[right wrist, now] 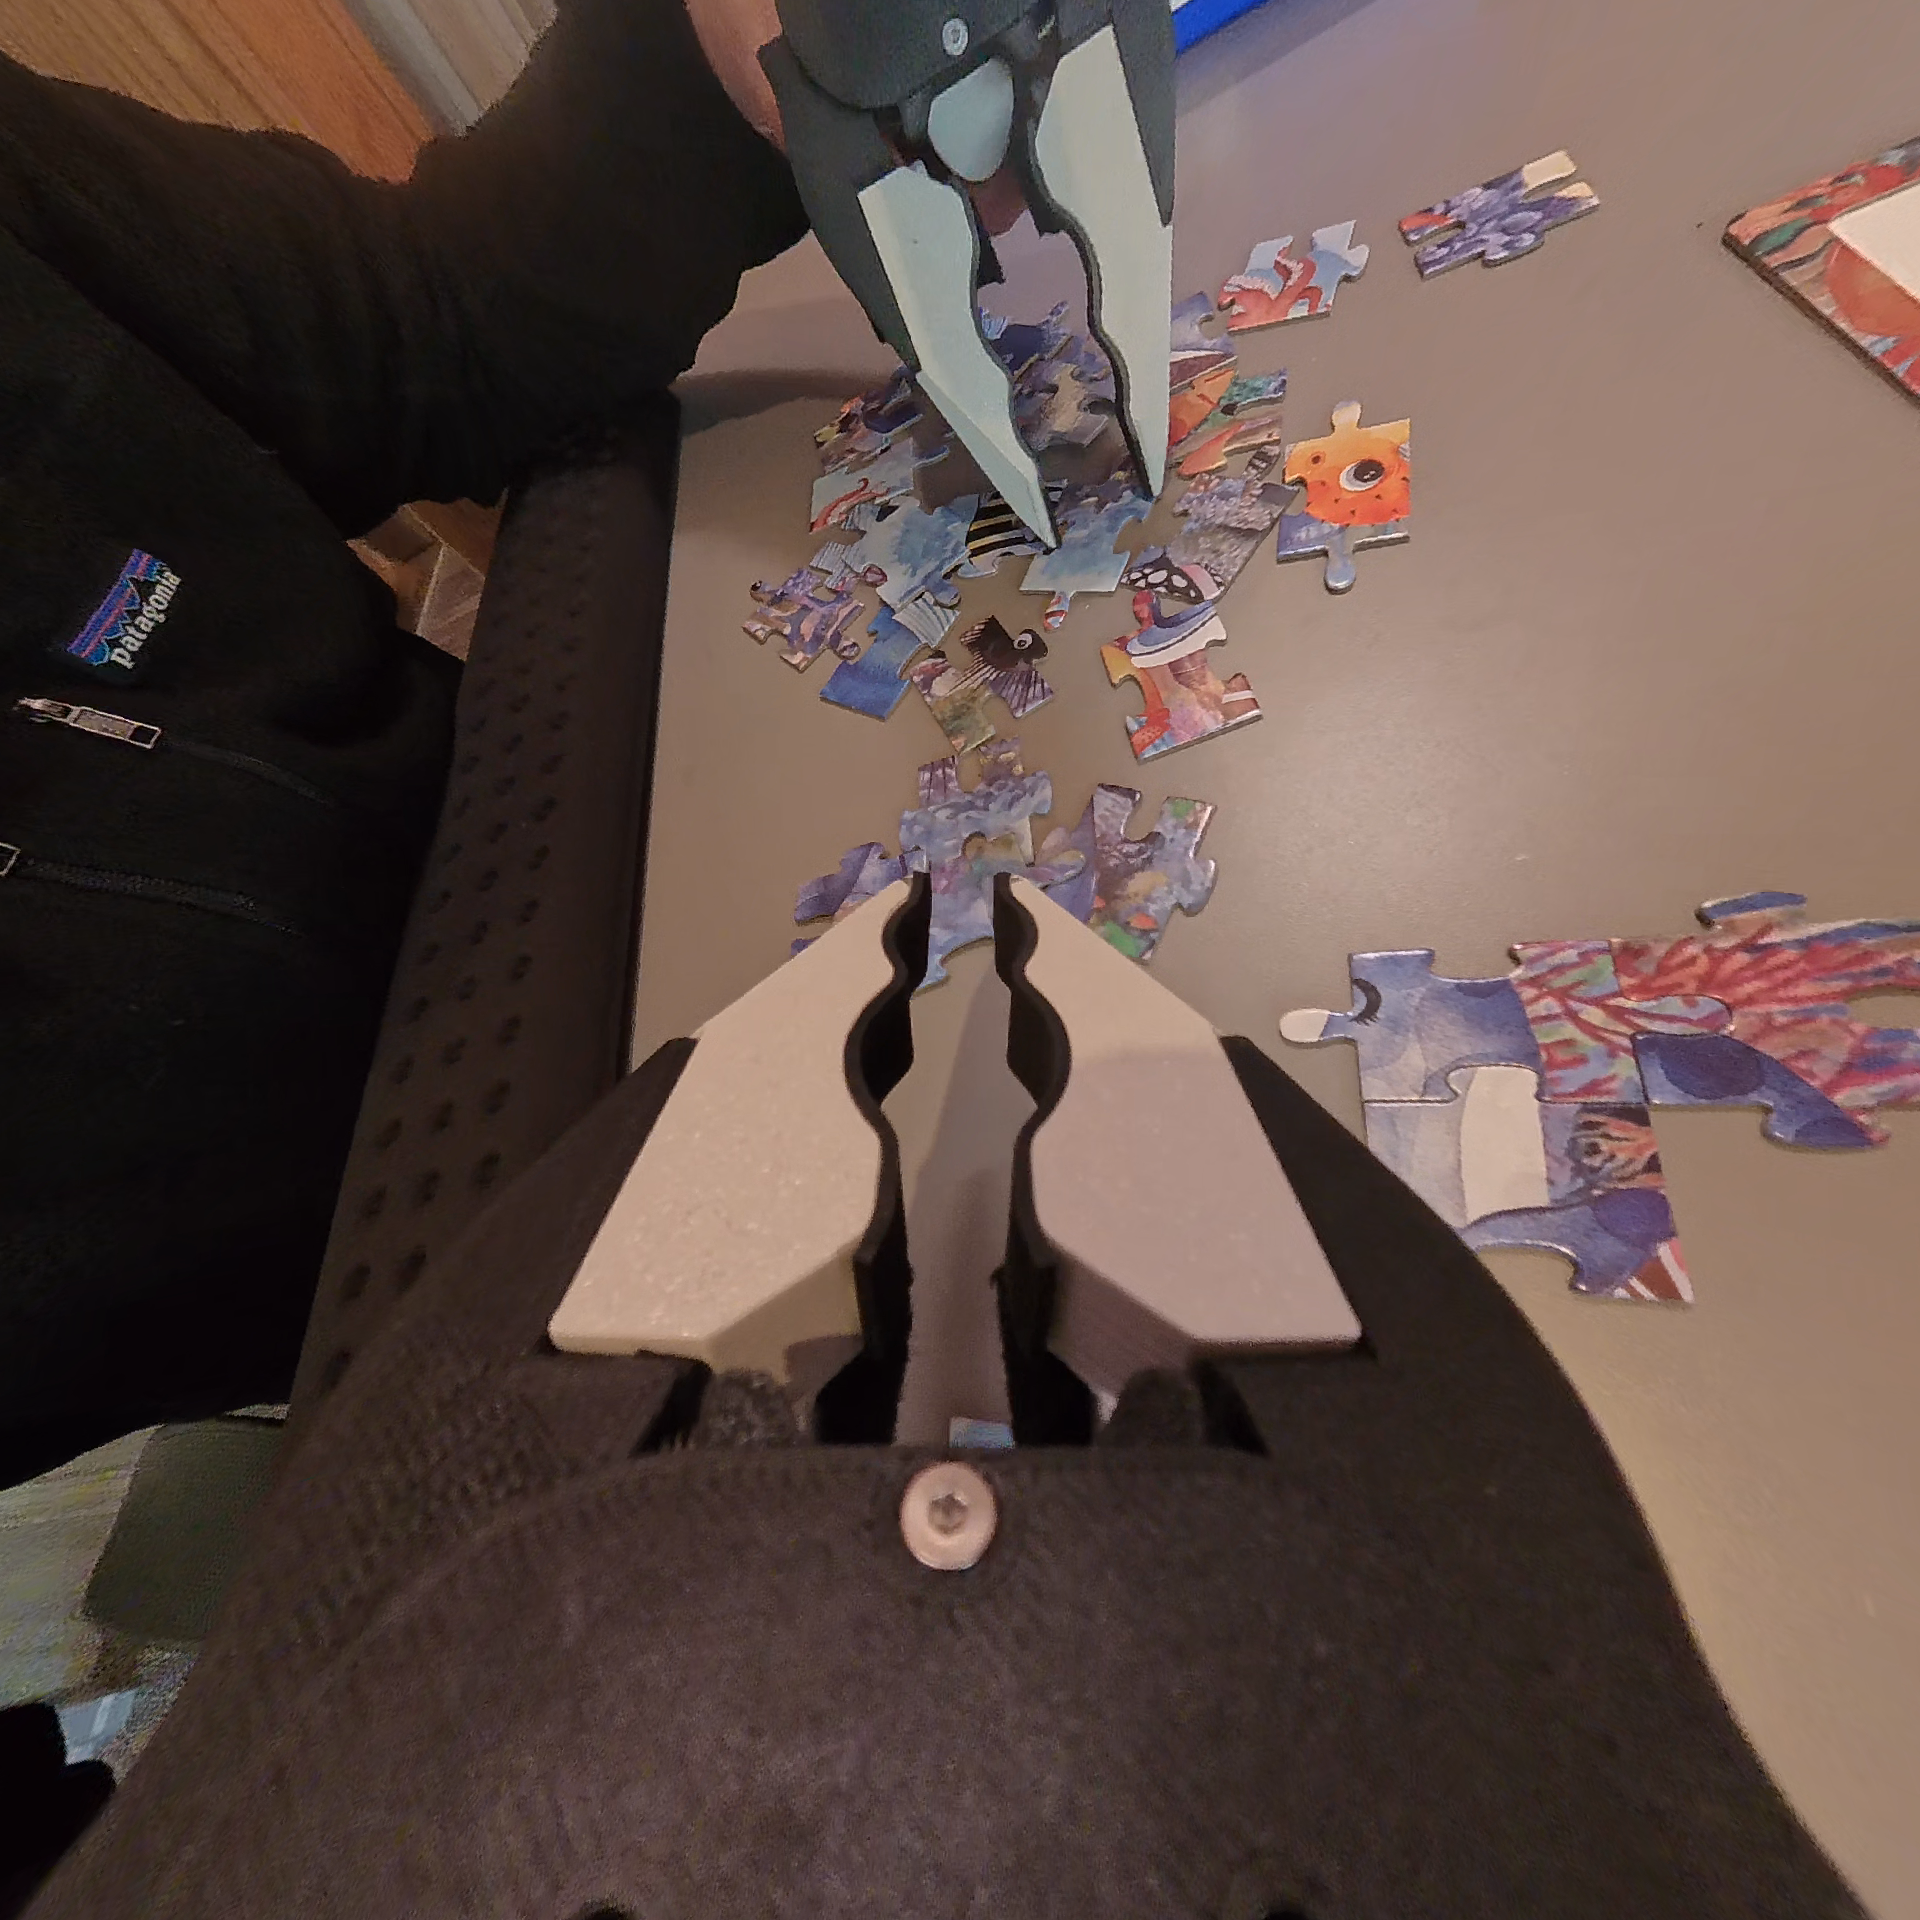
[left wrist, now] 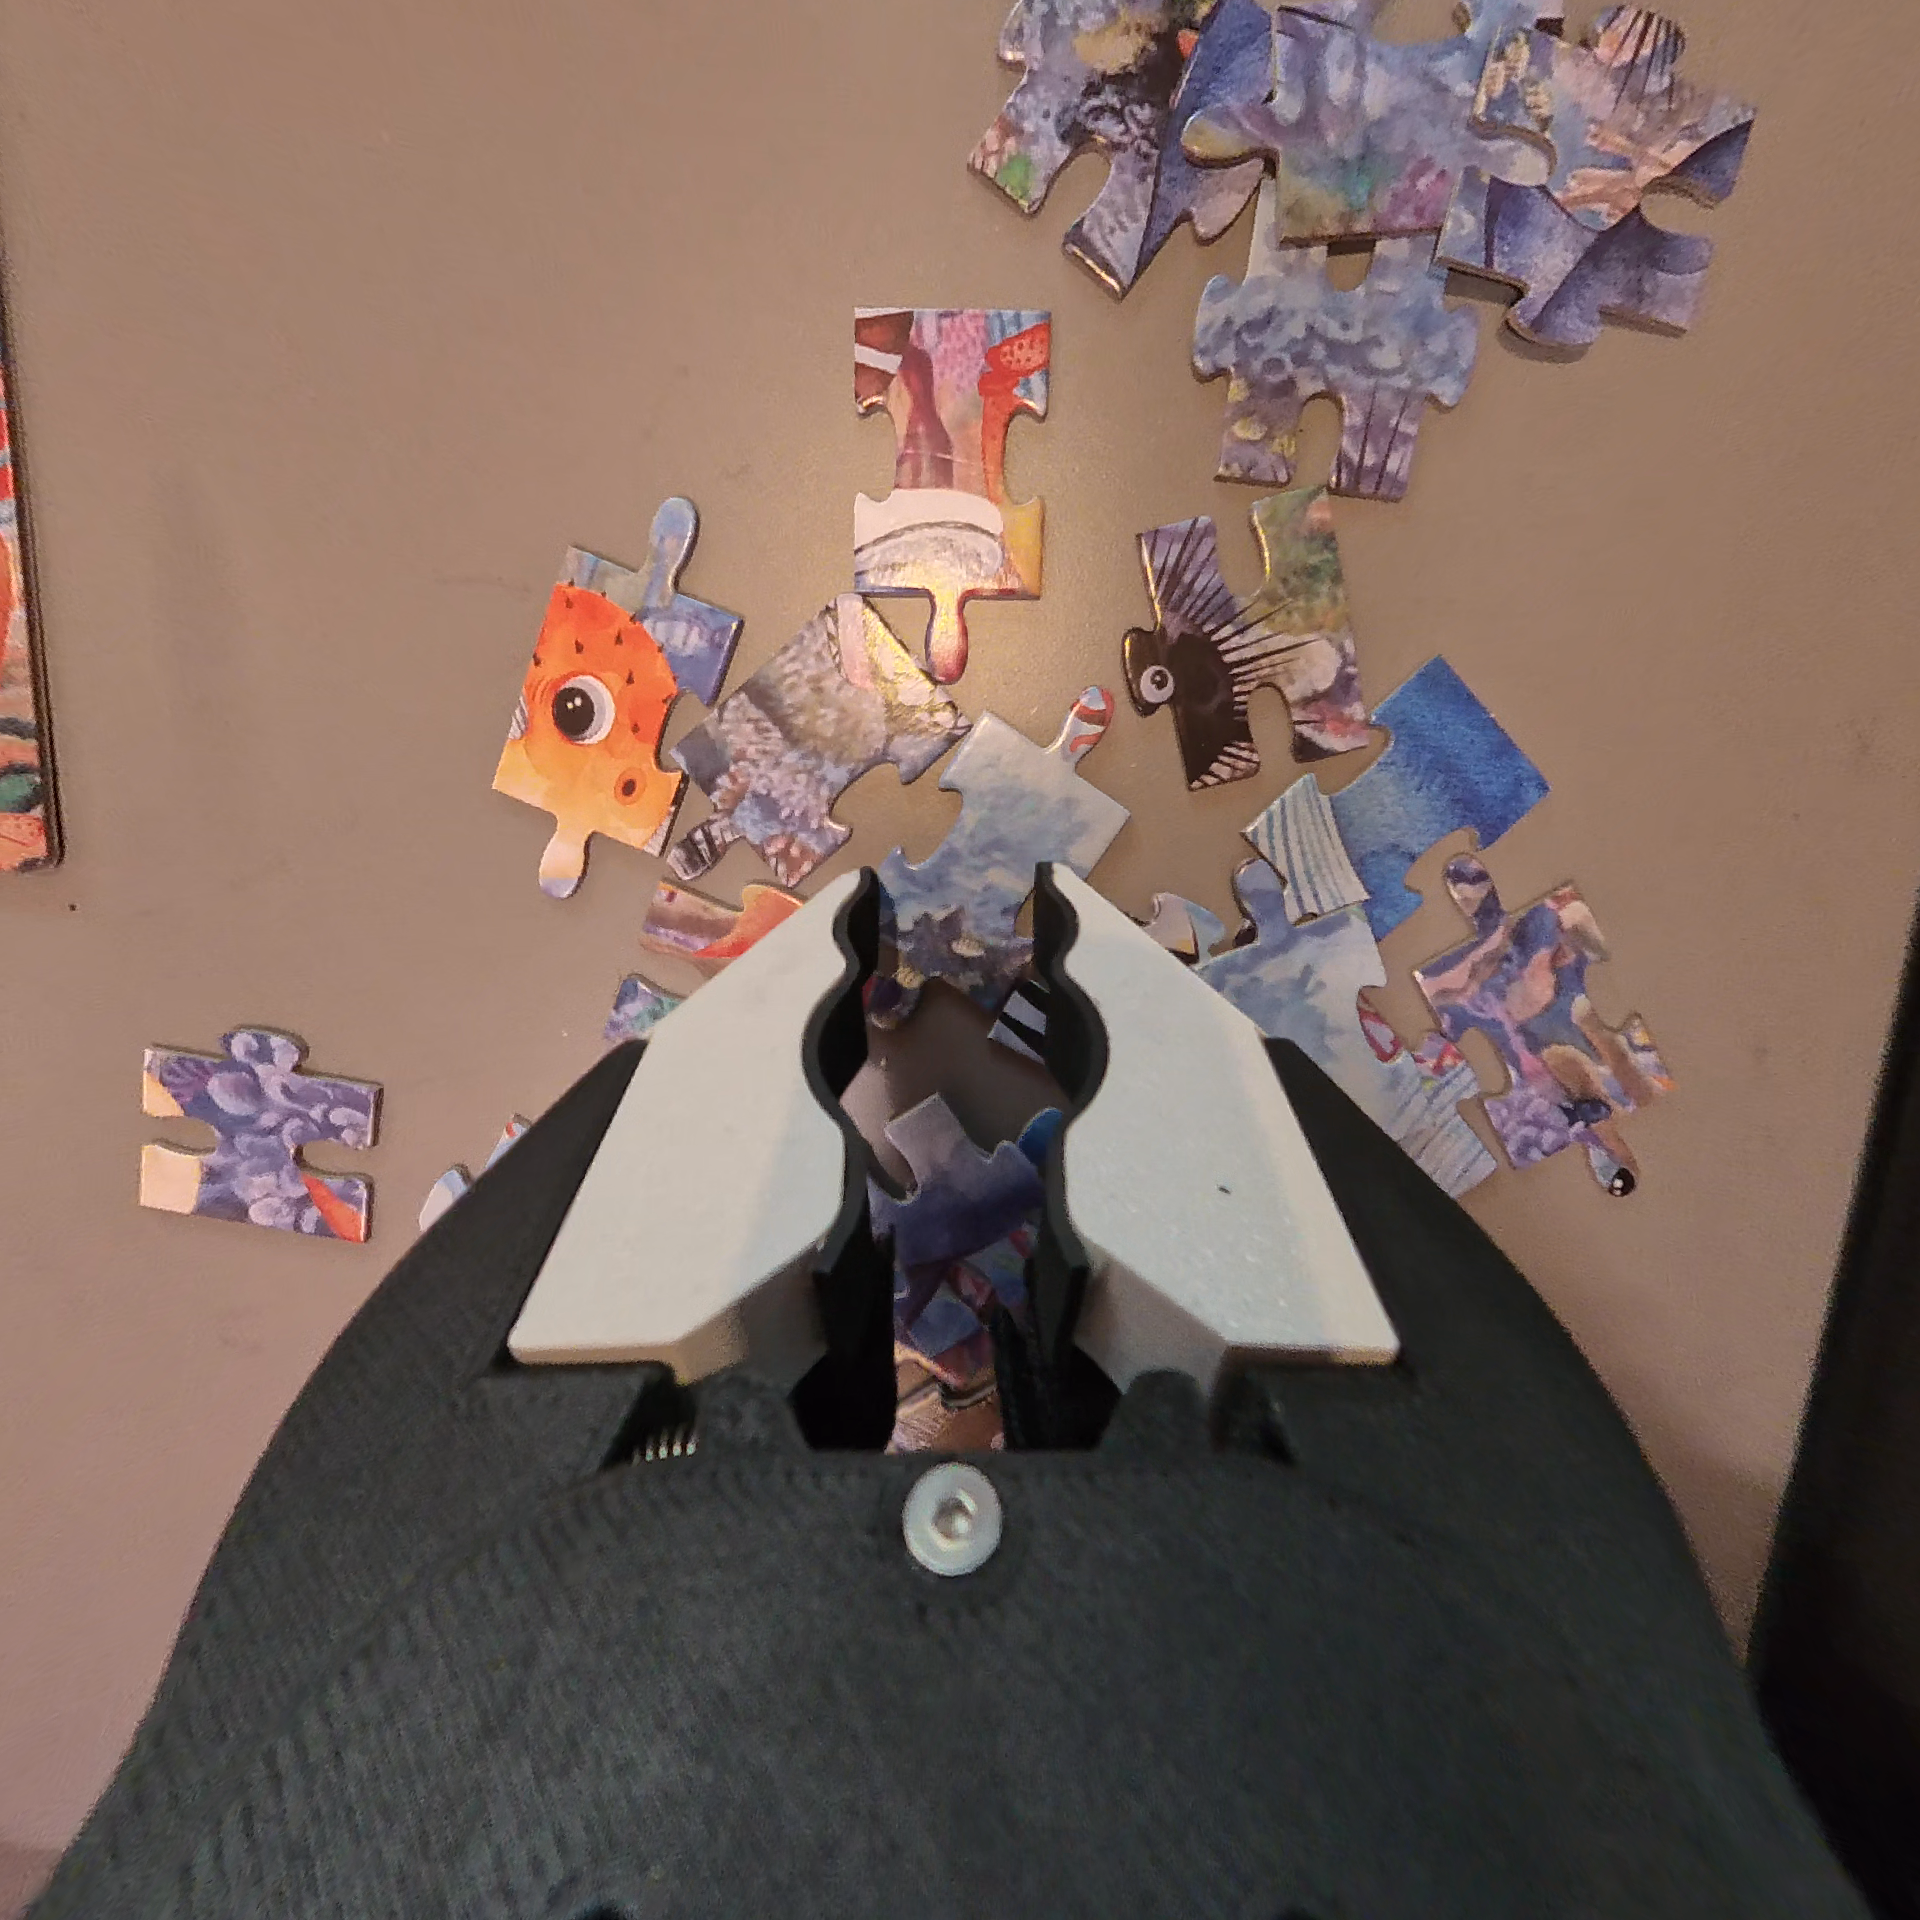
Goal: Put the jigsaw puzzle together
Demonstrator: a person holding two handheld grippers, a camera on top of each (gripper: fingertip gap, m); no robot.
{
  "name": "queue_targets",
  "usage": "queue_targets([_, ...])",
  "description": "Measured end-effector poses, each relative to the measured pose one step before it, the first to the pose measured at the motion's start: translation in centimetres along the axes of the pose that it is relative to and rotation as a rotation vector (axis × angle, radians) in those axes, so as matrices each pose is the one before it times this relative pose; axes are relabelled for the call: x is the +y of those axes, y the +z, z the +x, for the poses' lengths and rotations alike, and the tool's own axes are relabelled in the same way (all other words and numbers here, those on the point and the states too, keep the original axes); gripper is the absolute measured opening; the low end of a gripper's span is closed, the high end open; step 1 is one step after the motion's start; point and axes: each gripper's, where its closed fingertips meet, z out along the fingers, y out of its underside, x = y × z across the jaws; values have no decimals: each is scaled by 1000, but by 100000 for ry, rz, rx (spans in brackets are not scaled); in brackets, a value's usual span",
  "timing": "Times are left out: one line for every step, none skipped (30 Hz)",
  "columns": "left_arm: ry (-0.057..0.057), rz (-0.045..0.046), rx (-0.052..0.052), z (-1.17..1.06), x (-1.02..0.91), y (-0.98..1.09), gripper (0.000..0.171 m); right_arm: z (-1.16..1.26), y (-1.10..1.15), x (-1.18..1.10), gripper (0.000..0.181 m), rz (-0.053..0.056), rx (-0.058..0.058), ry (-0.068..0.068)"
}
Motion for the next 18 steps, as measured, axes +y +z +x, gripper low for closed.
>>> queue_targets([196, 469, -294, 12, -99, 69, 29, 159, -289, -51, 9, 537, 1200, -100])
queue_targets([-37, 295, -201, 33, -74, 68, 29, 309, -406, -151, 9, 1277, 1909, 556])
queue_targets([-715, 455, -43, 48, -92, 45, 29, 379, -505, -309, 9, 2345, 1880, 1269])
queue_targets([-1268, 782, 373, 131, -123, 38, 29, 425, -584, -435, 8, 3266, 1858, 1424])
queue_targets([-732, 901, 1312, 337, -103, 15, 28, 589, -612, -468, 6, 3554, 2619, 1657])
queue_targets([-41, 1615, 4157, 863, -170, -5, 24, 731, -613, -433, 6, 3426, 3030, 2240])
queue_targets([182, 1772, 5570, 1102, -146, 41, 21, 609, -561, -404, 4, 3260, 1999, 2376])
queue_targets([640, 1280, 1992, 546, -11, 5, 22, 466, -502, -384, 3, 3189, 1176, 1868])
queue_targets([344, 720, -1192, -46, 133, -87, 23, 440, -452, -388, 3, 2975, 1396, 1425])
queue_targets([-648, -147, -1558, -208, 287, -154, 24, 398, -346, -306, 3, 2272, 1342, 1140])
queue_targets([-341, -167, -1165, -184, 315, -192, 26, 269, -234, -190, 3, 1381, 1009, 713])
queue_targets([-39, 648, -719, -134, 207, -240, 27, 196, -114, -79, 3, 647, 829, 237])
queue_targets([-732, 897, -1586, -295, 145, -275, 28, 140, -29, -18, 3, 257, 784, -131])
queue_targets([-1502, 447, -3110, -591, 176, -301, 30, 71, 32, 10, 3, 52, 476, -199])
queue_targets([-1224, -458, -3662, -682, 292, -345, 31, 1, 106, 88, 3, -450, -71, 4])
queue_targets([-1061, -836, -3329, -624, 330, -375, 31, 26, 146, 186, 3, -947, 84, 4])
queue_targets([-1608, -1042, -3530, -680, 342, -439, 32, 101, 156, 222, 3, -1155, 610, -220])
queue_targets([-1287, -973, -4025, -764, 326, -467, 32, 80, 157, 203, 4, -1187, 488, -306])
